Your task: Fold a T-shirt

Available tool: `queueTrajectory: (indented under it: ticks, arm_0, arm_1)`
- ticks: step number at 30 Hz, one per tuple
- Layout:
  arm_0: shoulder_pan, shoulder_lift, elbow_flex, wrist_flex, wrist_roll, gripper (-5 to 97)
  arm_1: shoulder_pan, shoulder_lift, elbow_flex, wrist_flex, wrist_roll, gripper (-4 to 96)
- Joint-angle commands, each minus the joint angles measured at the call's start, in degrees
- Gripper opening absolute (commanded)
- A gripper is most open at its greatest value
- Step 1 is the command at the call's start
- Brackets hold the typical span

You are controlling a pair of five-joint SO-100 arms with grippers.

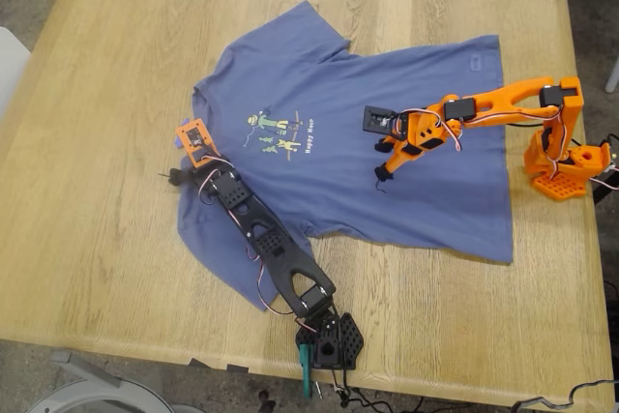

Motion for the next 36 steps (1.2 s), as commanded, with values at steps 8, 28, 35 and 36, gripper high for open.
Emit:
queueTrajectory:
  ticks: [8, 28, 35, 36]
  arm_0:
    - [1.49, 1.14, -2.37, 3.87, -2.2, 11]
    - [2.11, 3.52, -2.37, 7.21, -2.81, 0]
    - [2.11, 3.96, -2.46, 7.65, -2.81, 0]
    - [2.11, 4.13, -2.46, 7.82, -2.81, 0]
  arm_1:
    - [-2.29, -3.96, -6.15, -1.67, 1.05, 29.1]
    - [-1.49, -13.45, -13.8, -9.32, 2.46, 33.8]
    - [0.35, -15.64, -13.97, -11.69, 2.46, 34.4]
    - [0.44, -15.91, -13.97, -11.87, 2.46, 34.4]
